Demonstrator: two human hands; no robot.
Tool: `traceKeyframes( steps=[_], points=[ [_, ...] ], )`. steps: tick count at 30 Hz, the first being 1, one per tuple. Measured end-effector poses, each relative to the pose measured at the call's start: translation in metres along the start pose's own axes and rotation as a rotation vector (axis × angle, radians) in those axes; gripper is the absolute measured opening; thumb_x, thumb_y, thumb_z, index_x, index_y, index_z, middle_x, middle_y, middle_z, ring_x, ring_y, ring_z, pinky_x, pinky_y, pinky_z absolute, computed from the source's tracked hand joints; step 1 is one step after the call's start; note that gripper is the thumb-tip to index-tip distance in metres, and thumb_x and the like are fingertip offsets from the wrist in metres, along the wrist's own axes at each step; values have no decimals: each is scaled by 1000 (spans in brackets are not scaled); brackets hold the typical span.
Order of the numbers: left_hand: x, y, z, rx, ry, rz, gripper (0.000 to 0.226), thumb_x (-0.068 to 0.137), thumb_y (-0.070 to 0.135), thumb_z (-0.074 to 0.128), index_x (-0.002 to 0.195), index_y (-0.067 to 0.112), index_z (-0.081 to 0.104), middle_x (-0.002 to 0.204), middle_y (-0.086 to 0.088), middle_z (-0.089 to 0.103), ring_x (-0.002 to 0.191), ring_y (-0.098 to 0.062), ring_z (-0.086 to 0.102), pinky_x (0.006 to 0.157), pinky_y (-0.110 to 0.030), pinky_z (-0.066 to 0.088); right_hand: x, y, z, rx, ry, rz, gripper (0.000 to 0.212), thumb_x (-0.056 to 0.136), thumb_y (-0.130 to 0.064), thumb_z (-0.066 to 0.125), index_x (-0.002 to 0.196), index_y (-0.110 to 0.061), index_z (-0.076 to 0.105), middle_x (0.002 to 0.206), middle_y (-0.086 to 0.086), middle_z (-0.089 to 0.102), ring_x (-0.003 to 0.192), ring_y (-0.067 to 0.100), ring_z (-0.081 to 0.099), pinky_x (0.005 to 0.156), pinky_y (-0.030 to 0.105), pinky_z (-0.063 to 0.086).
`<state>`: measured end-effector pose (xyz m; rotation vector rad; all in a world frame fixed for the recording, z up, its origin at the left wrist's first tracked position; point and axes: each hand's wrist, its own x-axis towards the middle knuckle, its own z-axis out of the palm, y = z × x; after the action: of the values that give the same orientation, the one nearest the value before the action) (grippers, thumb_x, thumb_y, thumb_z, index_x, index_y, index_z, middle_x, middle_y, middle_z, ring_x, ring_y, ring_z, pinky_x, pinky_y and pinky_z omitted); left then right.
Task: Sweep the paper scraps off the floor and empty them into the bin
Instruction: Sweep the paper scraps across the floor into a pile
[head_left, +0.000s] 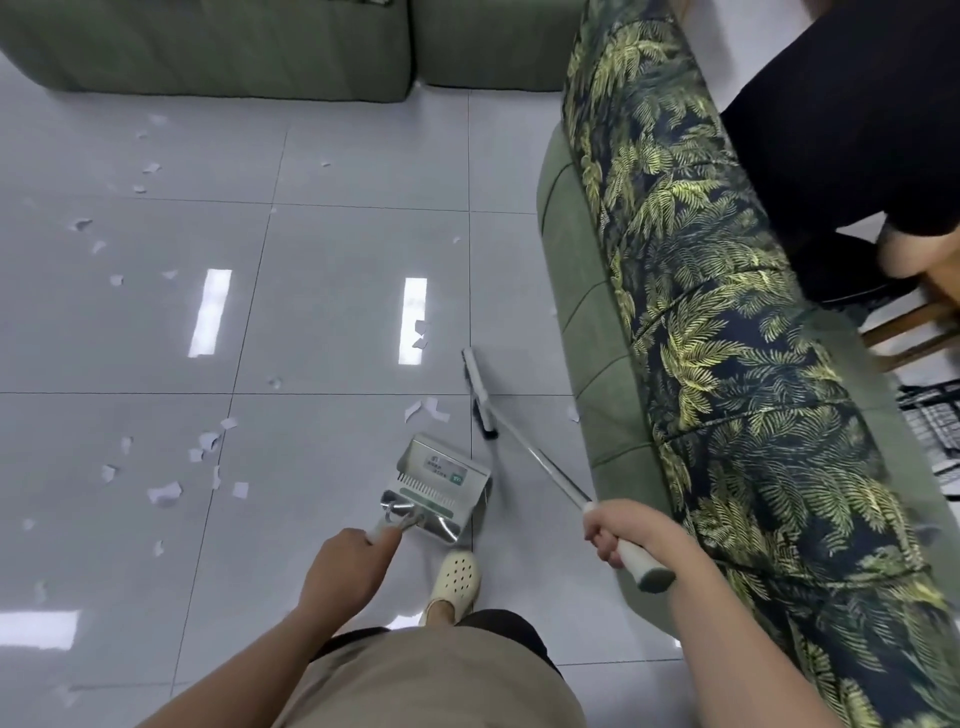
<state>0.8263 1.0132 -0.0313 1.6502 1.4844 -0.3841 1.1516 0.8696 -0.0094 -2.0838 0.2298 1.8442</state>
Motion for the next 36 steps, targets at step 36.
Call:
traceKeyframes(
  steps=[36],
  points=[
    [-2,3,13,-57,26,11,48,98,38,50,65,13,26,60,-6,28,59,-20,27,57,-35,22,3,28,26,-29,273,-62,23,78,5,41,100,1,48,42,6,46,34,17,43,43,24,42]
  ],
)
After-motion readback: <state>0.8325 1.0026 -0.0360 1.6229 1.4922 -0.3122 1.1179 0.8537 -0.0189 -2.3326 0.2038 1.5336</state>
